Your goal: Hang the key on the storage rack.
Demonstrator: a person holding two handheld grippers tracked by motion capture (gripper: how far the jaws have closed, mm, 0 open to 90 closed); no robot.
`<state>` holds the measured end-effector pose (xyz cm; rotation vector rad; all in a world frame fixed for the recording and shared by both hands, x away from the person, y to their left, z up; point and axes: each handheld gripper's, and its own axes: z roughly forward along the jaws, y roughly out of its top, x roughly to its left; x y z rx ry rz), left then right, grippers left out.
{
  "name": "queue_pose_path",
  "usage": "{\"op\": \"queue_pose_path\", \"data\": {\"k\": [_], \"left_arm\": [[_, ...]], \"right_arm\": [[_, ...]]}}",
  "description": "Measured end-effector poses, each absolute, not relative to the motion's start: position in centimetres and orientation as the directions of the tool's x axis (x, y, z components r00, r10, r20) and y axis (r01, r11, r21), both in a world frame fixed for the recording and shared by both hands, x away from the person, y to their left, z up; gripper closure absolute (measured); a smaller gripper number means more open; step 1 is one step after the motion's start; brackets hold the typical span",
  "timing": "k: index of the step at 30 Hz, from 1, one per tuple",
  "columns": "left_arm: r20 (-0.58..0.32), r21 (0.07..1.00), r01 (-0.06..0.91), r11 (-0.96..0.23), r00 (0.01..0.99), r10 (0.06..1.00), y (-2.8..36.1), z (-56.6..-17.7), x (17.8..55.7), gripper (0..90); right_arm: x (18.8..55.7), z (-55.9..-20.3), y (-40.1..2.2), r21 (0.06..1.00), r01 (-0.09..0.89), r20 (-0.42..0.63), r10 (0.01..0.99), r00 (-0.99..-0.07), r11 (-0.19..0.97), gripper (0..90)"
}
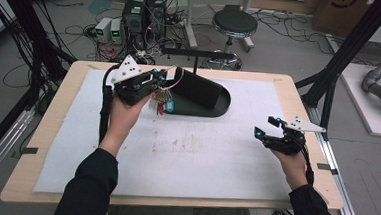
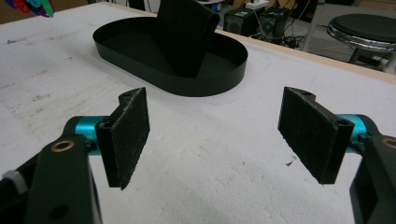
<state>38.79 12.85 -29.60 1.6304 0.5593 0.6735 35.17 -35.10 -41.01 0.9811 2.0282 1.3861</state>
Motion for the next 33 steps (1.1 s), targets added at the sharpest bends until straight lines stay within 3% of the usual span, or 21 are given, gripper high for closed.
{"op": "queue_pose_path", "data": {"k": [33], "left_arm": [[0.028, 0.992, 0.077, -0.103, 0.648, 0.761, 13.3, -30.8, 44.7, 86.3]], "right_arm": [[35.2, -41.0, -35.2, 0.932, 0.285, 0.002, 0.785, -0.619, 0.223, 25.3]]}}
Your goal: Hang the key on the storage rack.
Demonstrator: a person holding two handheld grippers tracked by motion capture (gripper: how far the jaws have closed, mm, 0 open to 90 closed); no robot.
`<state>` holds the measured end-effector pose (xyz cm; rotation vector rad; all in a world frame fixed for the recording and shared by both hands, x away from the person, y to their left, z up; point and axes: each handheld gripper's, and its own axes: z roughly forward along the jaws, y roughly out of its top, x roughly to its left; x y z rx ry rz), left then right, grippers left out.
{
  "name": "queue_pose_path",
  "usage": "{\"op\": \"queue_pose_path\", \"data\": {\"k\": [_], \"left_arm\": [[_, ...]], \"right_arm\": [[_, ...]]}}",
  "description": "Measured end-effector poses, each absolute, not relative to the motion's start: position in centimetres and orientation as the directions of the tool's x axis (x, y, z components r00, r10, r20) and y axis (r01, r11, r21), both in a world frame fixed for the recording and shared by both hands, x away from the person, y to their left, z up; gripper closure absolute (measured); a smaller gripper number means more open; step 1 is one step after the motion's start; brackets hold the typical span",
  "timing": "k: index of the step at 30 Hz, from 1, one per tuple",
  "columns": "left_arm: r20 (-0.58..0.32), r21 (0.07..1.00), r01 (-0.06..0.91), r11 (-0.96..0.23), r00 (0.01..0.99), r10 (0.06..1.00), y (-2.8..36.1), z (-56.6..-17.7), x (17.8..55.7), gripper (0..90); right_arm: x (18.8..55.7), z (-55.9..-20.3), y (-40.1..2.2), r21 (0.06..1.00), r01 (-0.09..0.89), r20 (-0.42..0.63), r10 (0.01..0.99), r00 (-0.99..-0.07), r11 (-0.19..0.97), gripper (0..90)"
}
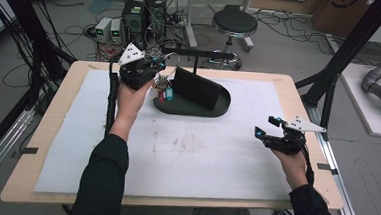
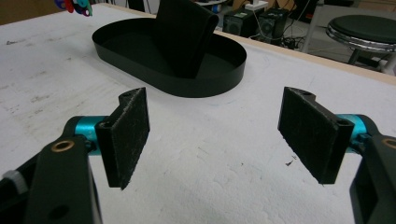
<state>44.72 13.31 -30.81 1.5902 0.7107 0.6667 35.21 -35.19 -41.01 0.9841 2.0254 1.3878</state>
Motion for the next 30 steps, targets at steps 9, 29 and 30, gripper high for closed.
{"op": "queue_pose_path", "data": {"k": [9, 29, 30], "left_arm": [[-0.011, 0.99, 0.116, -0.079, 0.628, 0.778, 13.5, -32.0, 46.0, 86.3], [-0.076, 0.984, 0.174, -0.029, 0.569, 0.819, 14.1, -33.6, 47.7, 86.3], [-0.075, 0.984, 0.174, -0.03, 0.568, 0.82, 14.1, -33.7, 47.7, 86.3]], "right_arm": [[35.2, -41.0, -35.2, 0.931, 0.287, 0.003, 0.784, -0.62, 0.224, 25.3], [35.2, -41.1, -35.5, 0.931, 0.287, 0.001, 0.786, -0.618, 0.224, 25.3], [35.2, -41.1, -35.5, 0.931, 0.287, 0.001, 0.786, -0.618, 0.224, 25.3]]}}
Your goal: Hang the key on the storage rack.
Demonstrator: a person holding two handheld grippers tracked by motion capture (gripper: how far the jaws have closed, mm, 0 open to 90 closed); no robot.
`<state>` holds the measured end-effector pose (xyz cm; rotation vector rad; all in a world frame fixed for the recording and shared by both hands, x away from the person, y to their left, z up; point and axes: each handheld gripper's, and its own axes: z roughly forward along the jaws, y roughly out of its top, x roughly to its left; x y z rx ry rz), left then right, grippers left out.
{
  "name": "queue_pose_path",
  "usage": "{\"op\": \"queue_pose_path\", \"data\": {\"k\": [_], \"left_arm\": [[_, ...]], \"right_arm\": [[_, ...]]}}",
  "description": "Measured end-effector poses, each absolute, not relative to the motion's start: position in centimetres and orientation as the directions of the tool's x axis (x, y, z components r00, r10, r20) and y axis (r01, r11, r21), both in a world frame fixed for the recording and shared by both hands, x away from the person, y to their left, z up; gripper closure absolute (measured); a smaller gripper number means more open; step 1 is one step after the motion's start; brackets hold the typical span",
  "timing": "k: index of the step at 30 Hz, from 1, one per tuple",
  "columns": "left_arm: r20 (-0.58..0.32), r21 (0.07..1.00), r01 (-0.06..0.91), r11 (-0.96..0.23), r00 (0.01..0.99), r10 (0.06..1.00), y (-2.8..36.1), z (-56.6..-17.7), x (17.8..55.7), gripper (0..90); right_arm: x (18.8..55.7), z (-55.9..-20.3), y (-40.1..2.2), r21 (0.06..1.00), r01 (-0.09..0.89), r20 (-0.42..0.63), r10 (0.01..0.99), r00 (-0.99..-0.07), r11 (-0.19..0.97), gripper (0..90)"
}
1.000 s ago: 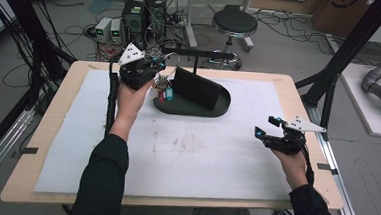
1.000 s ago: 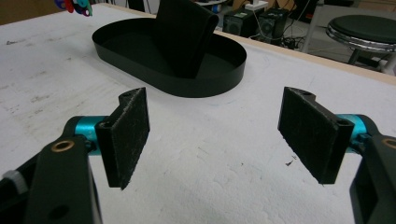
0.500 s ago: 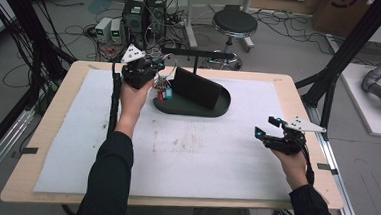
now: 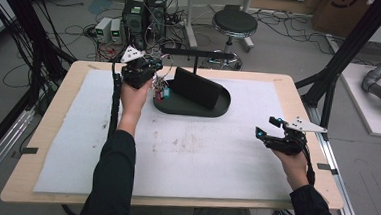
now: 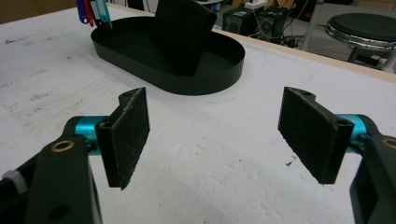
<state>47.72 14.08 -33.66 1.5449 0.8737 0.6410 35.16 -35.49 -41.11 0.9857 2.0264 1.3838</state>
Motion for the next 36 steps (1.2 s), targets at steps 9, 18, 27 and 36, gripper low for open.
{"op": "queue_pose_path", "data": {"k": [9, 18, 27, 36], "left_arm": [[-0.077, 0.981, 0.189, -0.031, 0.541, 0.838, 13.8, -34.2, 48.1, 86.0], [-0.055, 0.978, 0.2, -0.049, 0.485, 0.873, 13.9, -34.3, 48.2, 77.4], [-0.005, 0.982, 0.169, -0.087, 0.482, 0.876, 14.2, -33.5, 45.9, 51.1], [0.025, 0.986, 0.125, -0.111, 0.546, 0.838, 15.2, -33.8, 40.8, 39.0]], "right_arm": [[35.2, -41.2, -35.5, 0.93, 0.29, 0.003, 0.786, -0.618, 0.225, 25.3], [35.3, -41.2, -35.6, 0.93, 0.294, 0.009, 0.785, -0.619, 0.222, 25.2], [35.3, -41.2, -35.8, 0.931, 0.297, 0.016, 0.79, -0.613, 0.212, 25.2], [35.4, -41.2, -36.1, 0.932, 0.3, 0.02, 0.799, -0.601, 0.203, 25.2]]}}
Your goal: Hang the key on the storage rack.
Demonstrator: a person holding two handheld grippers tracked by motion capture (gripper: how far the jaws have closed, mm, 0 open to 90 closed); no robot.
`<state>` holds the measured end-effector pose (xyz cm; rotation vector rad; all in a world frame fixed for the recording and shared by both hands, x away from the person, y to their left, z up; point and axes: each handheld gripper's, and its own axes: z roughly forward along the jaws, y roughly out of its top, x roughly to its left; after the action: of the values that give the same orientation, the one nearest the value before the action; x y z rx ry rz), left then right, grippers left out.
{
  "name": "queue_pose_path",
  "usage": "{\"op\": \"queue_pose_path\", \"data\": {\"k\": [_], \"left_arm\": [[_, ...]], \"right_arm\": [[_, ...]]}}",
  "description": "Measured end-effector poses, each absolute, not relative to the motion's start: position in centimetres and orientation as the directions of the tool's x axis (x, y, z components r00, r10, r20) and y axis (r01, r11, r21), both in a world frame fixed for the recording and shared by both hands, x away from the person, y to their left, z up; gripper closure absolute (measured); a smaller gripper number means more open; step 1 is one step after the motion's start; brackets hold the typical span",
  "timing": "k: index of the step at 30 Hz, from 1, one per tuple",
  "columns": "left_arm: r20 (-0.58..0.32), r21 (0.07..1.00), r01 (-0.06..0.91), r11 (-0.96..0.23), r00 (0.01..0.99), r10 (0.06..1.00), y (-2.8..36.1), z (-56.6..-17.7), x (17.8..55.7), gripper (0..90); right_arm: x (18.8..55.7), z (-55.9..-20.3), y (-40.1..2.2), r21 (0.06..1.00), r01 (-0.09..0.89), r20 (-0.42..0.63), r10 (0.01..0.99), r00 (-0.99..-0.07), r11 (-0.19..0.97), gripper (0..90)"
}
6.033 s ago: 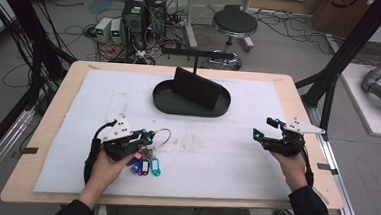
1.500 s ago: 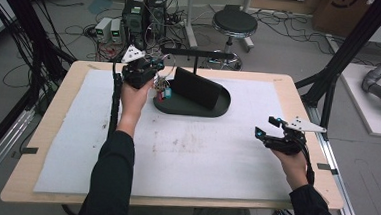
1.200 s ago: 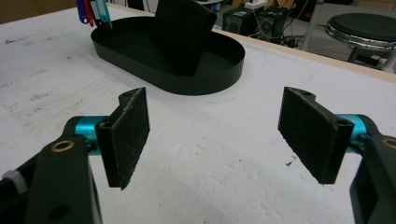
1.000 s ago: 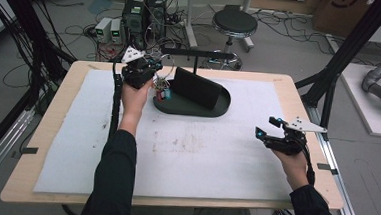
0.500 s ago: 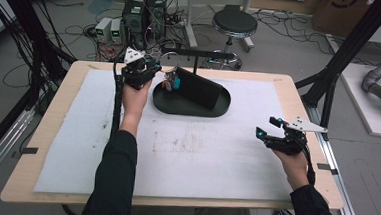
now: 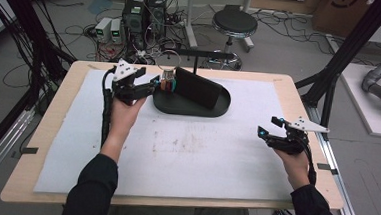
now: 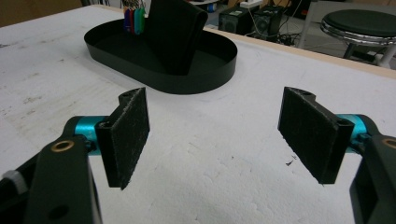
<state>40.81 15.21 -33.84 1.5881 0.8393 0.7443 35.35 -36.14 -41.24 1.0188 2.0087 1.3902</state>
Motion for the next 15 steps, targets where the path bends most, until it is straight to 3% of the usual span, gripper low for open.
{"op": "queue_pose_path", "data": {"k": [15], "left_arm": [[0.077, 0.973, 0.124, -0.193, 0.615, 0.784, 16.2, -36.6, 33.7, 30.8]], "right_arm": [[35.0, -41.2, -36.8, 0.933, 0.297, 0.01, 0.81, -0.586, 0.203, 25.2]]}}
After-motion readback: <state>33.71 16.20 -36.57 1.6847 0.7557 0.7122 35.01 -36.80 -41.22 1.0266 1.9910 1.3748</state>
